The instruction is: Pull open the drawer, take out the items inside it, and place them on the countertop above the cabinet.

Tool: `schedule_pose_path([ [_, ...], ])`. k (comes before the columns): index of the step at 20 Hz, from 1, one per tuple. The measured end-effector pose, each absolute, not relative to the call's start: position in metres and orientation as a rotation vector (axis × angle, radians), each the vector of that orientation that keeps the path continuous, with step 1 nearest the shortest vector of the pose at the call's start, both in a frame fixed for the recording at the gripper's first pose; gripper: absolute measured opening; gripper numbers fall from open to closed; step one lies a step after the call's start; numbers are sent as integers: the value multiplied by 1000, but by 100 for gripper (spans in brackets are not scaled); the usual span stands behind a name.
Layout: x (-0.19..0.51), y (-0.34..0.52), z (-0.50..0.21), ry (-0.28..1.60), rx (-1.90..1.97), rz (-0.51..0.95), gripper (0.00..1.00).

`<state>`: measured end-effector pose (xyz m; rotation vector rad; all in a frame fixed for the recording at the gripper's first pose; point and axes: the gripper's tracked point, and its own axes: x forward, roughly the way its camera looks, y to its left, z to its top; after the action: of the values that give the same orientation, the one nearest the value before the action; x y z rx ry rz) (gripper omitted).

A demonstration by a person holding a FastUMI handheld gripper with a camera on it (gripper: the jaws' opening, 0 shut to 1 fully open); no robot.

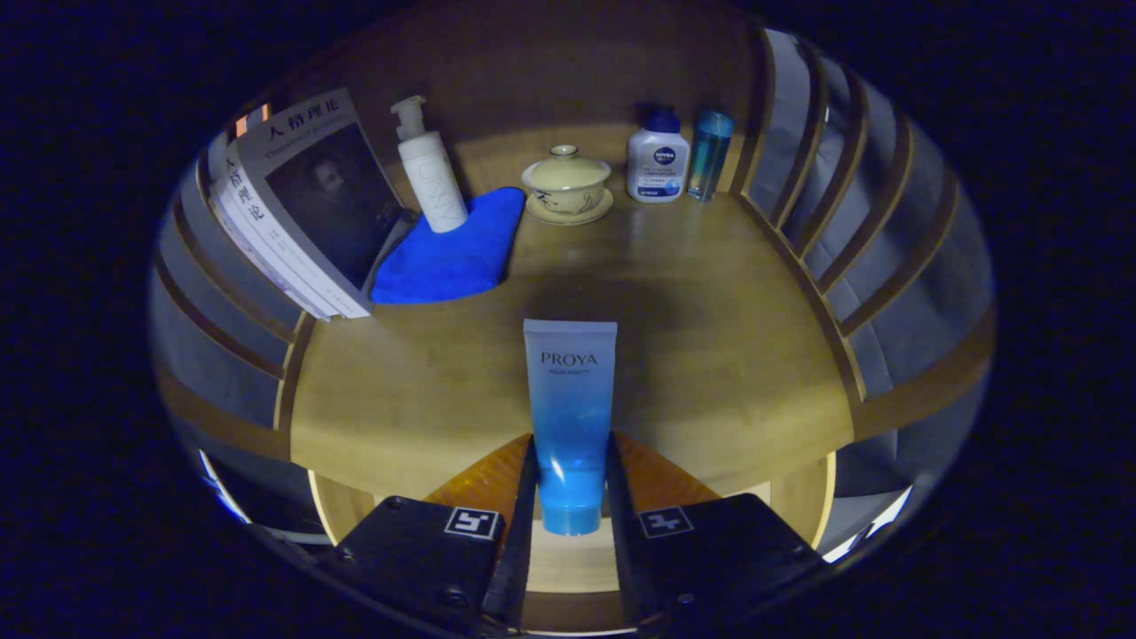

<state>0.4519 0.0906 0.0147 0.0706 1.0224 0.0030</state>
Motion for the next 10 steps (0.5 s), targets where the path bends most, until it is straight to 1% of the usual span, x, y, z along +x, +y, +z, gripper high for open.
schedule_pose_path([
  [4, 457, 91, 5, 1054, 71, -15, 44],
  [10, 468, 89, -3, 1045, 70, -21, 48],
])
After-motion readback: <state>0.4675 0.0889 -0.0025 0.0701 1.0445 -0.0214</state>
